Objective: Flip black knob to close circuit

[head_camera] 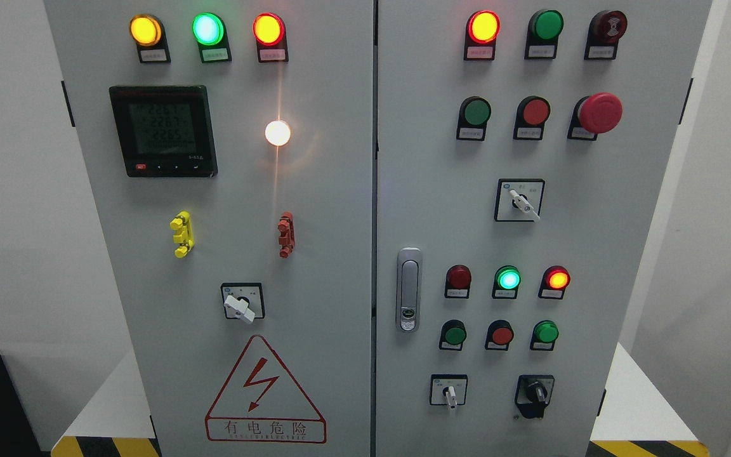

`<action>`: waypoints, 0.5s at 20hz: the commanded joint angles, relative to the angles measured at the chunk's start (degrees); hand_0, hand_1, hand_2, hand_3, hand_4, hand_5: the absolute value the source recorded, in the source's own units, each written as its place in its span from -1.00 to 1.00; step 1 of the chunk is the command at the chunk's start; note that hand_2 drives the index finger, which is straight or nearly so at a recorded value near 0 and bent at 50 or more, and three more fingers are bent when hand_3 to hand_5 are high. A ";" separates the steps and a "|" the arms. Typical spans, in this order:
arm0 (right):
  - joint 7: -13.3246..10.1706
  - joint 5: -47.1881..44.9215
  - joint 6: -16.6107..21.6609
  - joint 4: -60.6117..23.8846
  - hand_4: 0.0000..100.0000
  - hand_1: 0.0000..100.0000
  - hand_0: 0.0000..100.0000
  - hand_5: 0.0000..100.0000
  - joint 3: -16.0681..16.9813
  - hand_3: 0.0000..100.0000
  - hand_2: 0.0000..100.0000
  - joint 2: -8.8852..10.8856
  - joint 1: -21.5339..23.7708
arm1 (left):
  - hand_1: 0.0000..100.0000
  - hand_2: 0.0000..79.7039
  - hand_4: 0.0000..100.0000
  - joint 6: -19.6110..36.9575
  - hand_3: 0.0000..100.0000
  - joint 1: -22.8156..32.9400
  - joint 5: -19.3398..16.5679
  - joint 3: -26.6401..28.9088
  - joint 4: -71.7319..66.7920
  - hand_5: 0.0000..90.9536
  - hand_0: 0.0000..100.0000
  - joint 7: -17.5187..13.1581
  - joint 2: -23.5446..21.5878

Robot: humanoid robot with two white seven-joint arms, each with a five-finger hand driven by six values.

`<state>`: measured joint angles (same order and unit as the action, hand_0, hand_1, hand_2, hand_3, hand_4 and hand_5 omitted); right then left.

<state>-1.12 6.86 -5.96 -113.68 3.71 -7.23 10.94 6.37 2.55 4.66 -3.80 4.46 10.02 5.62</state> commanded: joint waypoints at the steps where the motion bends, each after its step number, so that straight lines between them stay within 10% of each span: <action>1: 1.29 -10.46 2.35 -3.74 -0.74 -1.00 -1.00 -0.84 -1.25 -0.66 -0.87 0.29 3.73 | 0.11 -1.00 -1.00 0.05 -1.00 0.00 0.00 0.02 -0.06 -1.00 -0.76 0.00 0.01; 10: 4.10 -11.68 4.73 -5.50 -1.00 -1.00 -1.00 -1.00 -2.39 -0.92 -1.00 0.38 6.11 | 0.11 -1.00 -1.00 0.05 -1.00 0.00 0.00 -0.07 0.02 -1.00 -0.76 0.00 0.01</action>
<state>2.30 -2.15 -1.48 -116.68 1.85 -7.02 15.72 6.37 2.55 4.66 -3.81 4.46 10.02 5.62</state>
